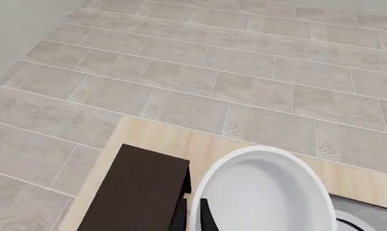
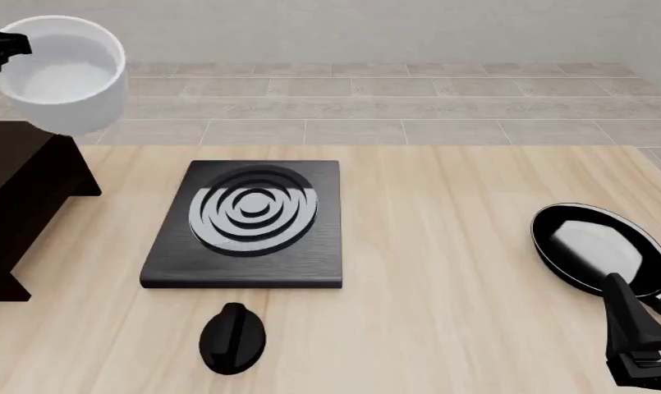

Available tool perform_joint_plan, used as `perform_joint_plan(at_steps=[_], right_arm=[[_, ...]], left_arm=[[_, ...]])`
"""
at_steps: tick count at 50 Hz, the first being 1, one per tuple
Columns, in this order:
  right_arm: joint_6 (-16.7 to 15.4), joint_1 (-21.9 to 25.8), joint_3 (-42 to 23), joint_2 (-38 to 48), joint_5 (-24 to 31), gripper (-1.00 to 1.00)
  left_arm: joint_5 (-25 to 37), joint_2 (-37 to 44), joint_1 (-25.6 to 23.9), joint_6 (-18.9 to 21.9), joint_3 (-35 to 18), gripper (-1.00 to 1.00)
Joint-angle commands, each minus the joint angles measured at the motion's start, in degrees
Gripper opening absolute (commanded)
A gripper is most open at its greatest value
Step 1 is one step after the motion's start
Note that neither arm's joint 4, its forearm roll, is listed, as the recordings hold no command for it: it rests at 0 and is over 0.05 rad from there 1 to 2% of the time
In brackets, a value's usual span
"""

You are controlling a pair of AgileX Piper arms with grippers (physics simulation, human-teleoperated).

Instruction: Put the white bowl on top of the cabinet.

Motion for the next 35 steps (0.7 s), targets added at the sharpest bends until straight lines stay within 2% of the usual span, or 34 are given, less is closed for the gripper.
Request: perform_joint_plan(at_steps=[1,20,35], right_arm=[[-0.01,-0.01,0.0,0.0,0.0,1.0],[-0.01,0.0,0.0,0.0,0.0,1.0],[0.01,-0.01,0.0,0.0,0.0,1.0]], left_arm=[[-1.62,-0.8,3.84,0.26,0.46,-1.0],[-3.32,-0.22,7.98,0.28,0.84,-1.0],[-7.32,1.81,10.93,0.31,3.83,-1.0]])
